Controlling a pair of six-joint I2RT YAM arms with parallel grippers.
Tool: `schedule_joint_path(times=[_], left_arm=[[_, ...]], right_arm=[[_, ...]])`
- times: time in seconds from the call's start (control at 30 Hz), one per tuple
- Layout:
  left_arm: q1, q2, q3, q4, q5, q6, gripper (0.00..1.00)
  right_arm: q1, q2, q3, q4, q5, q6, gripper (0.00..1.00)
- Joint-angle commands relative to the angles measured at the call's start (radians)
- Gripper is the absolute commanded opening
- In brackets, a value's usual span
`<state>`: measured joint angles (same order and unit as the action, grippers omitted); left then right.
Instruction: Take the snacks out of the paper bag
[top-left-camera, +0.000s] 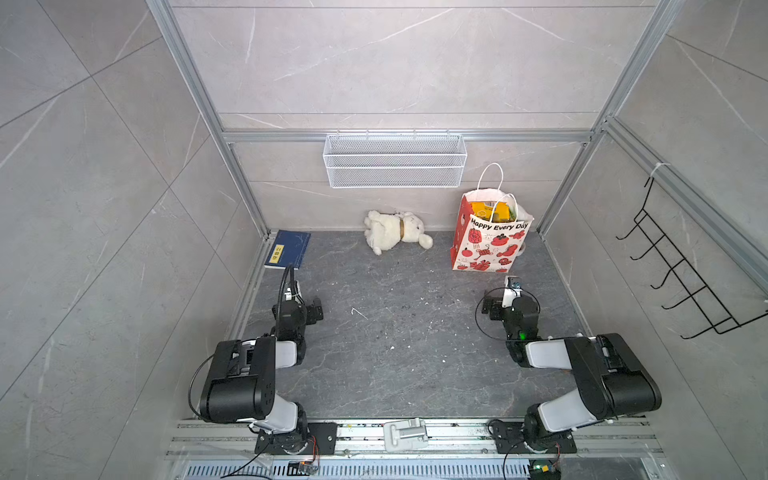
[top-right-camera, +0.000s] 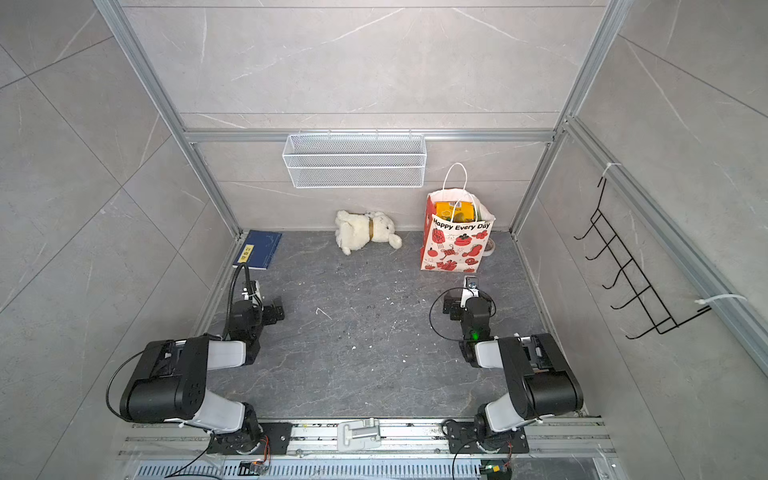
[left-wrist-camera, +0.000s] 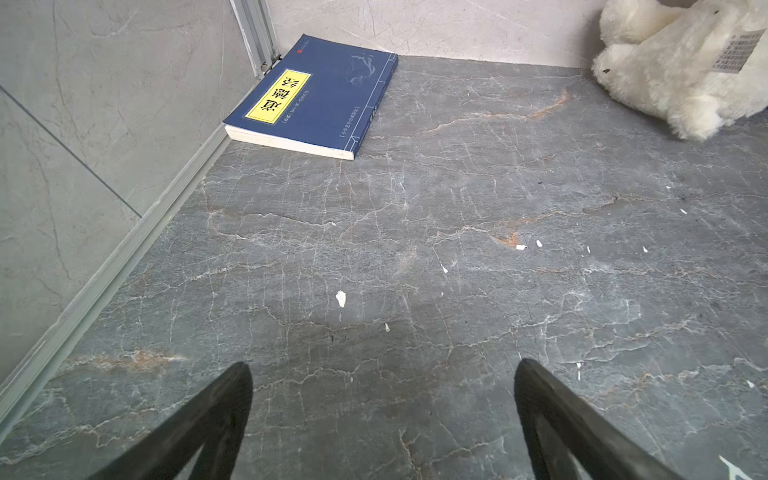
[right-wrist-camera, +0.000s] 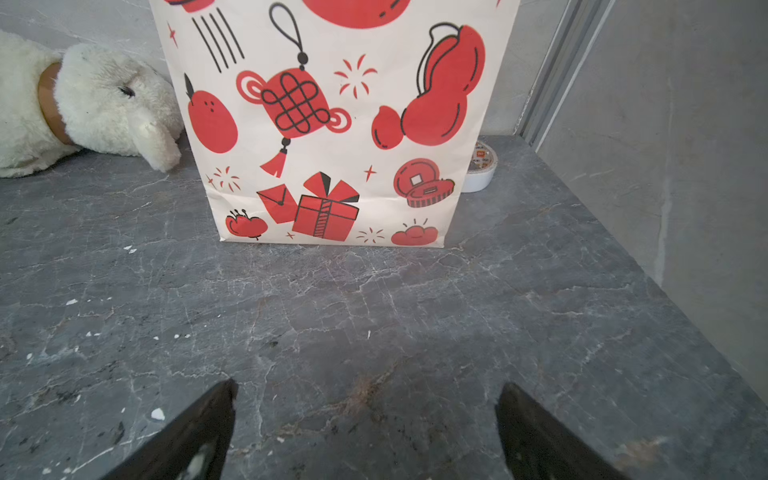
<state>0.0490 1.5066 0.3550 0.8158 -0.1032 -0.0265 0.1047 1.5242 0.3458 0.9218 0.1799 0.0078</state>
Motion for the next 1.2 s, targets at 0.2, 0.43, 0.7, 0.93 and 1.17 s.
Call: schedule_joint_path(times=[0.2,0.43,0.7,0.93,1.17], left_arm=[[0.0,0.001,0.006,0.038,-0.001,0.0,1.0],[0.0,0.001,0.006,0.038,-0.002,0.0,1.0],[0.0,0.001,0.006,0.04,0.001,0.001,1.0],[0.0,0.001,0.006,0.04,0.0,0.0,1.0],[-0.014,-0.045,0.005,0.019,-0.006,0.024,1.0]], right_arm=[[0.006,-0.002,-0.005,0.004,0.012,0.02,0.99],[0.006,-0.002,-0.005,0.005,0.012,0.02,0.99],[0.006,-0.001,-0.004,0.003,0.012,0.02,0.99],[0.006,-0.001,-0.004,0.003,0.013,0.019,0.99],[0.02,-0.107,0.007,-0.091,0.04,0.009,0.99]])
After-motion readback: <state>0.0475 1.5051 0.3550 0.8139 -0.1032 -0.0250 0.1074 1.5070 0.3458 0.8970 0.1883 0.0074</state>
